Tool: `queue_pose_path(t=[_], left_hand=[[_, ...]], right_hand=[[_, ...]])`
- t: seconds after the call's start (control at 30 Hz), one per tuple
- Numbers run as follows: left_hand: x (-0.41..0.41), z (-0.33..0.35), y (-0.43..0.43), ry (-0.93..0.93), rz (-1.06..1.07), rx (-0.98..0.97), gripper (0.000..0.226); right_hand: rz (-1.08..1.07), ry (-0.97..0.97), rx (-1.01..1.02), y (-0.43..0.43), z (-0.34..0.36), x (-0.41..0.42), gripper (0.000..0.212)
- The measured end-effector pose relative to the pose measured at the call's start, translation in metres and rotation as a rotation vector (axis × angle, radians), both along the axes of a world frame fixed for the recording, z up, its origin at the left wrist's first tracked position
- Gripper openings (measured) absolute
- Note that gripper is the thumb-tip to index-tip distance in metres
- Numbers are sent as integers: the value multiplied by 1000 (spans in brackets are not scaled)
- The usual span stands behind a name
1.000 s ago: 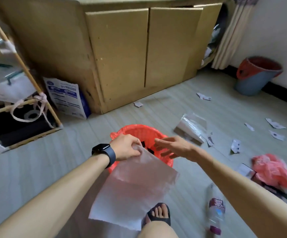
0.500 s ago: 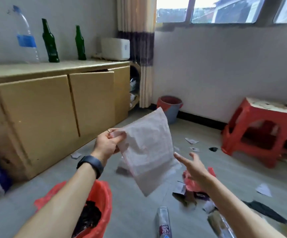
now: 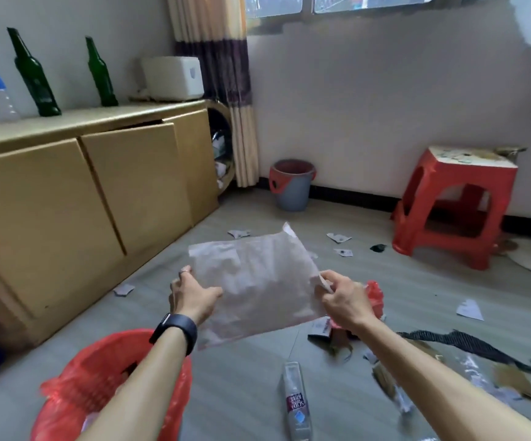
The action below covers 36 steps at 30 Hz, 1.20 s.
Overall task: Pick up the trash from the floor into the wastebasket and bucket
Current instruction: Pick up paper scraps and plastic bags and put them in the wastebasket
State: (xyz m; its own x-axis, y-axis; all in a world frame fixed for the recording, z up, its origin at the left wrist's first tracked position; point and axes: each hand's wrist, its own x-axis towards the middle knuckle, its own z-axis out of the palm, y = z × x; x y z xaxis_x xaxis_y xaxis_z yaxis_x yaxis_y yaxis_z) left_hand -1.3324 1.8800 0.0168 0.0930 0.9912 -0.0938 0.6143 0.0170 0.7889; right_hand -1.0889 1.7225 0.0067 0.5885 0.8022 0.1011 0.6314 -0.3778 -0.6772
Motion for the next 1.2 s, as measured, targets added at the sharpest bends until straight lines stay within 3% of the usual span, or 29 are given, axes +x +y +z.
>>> queue_pose_path(t=[0.1, 0.2, 0.33, 0.5, 0.7, 0.87, 0.97, 1.1, 1.2], left_hand=[[5, 17, -11, -38, -136, 199, 104], [13, 32, -26, -52, -389, 316, 89], [23, 30, -40, 155, -696, 273, 72], [36, 21, -53, 133, -882, -48, 54], [39, 26, -64, 170, -930, -88, 68], [37, 26, -59, 107, -837, 68, 6], [20, 28, -40, 26, -729, 17, 15], [2, 26, -33, -344, -539, -231, 19], [-5, 26, -32, -501, -455, -362, 29]], right_hand=[[151, -79, -78, -5, 3, -1, 10], [233, -140, -87, -10, 6, 0, 13], [355, -152, -16, -17, 7, -3, 28], [363, -122, 113, -26, 15, -8, 31], [254, 131, 143, -32, 22, -8, 25], [339, 518, 102, -32, 29, -7, 19], [261, 649, 144, -35, 33, -4, 11], [221, 811, 171, -39, 31, 5, 29], [168, 859, 227, -39, 32, 8, 25]])
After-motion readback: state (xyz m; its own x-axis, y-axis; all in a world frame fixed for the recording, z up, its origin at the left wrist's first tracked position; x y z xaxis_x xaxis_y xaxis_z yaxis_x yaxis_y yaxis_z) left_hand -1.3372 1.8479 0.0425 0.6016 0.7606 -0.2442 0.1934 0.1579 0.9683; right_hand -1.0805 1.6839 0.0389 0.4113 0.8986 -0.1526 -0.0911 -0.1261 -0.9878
